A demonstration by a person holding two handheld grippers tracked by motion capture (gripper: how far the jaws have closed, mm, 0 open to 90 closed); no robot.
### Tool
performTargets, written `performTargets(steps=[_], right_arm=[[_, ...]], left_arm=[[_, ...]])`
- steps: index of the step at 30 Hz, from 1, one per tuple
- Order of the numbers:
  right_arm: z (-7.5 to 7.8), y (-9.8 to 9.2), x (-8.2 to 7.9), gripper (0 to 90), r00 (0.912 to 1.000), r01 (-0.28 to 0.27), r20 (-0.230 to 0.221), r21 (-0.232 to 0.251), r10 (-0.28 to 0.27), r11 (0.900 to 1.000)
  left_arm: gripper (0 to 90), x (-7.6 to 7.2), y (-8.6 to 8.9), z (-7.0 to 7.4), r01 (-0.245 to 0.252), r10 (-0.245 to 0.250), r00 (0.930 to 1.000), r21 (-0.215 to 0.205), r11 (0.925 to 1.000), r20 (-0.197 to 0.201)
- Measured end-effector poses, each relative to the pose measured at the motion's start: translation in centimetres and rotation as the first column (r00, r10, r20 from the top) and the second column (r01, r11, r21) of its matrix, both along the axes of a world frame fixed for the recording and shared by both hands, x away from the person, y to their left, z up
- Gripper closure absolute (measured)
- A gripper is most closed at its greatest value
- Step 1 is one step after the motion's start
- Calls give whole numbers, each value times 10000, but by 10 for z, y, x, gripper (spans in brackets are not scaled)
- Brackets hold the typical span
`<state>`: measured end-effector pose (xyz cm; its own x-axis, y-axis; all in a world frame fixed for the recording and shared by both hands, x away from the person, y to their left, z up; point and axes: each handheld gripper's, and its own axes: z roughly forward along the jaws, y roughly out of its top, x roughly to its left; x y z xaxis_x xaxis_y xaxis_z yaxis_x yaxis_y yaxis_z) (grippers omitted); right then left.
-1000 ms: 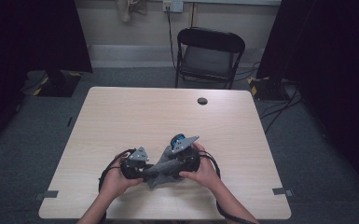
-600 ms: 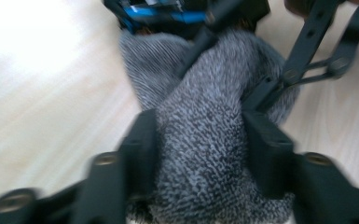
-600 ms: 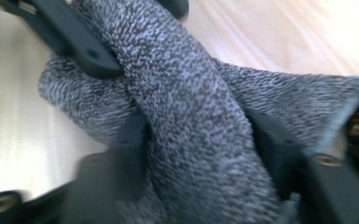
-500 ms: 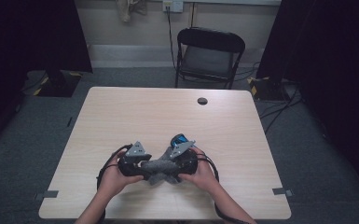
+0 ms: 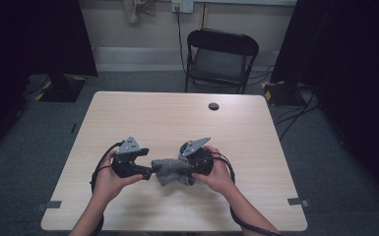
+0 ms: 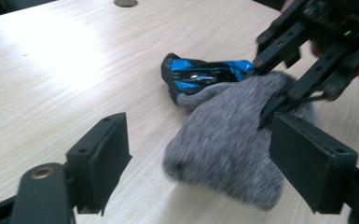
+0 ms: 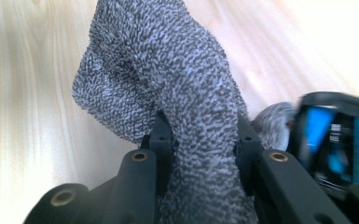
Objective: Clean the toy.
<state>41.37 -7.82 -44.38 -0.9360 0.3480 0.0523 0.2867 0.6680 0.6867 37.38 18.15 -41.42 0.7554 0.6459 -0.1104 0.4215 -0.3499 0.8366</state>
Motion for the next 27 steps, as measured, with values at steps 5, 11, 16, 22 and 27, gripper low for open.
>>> performTargets(steps=[5,11,16,22,27], right_arm=[[12,-18,3,688,9993,375,96,17,-375,9993],[23,-54,1,686,9949,984,202,282,-990,9947],[23,-89,0,685,9867,1607,225,249,-1613,9867],[13,-129,-3,683,9660,2585,52,247,-2587,9657],[0,-151,-6,680,9443,3289,-162,198,-3286,9442]], left_arm=[[178,6,-11,-1,229,-230,9997,-31,9997,-124],[169,14,-33,-4,458,-457,9988,30,9989,-190],[170,22,-53,-11,685,-679,9974,247,9973,-249],[175,30,-75,-20,1001,-985,9944,422,9941,-371],[175,37,-91,-28,1141,-1122,9928,459,9924,-415]])
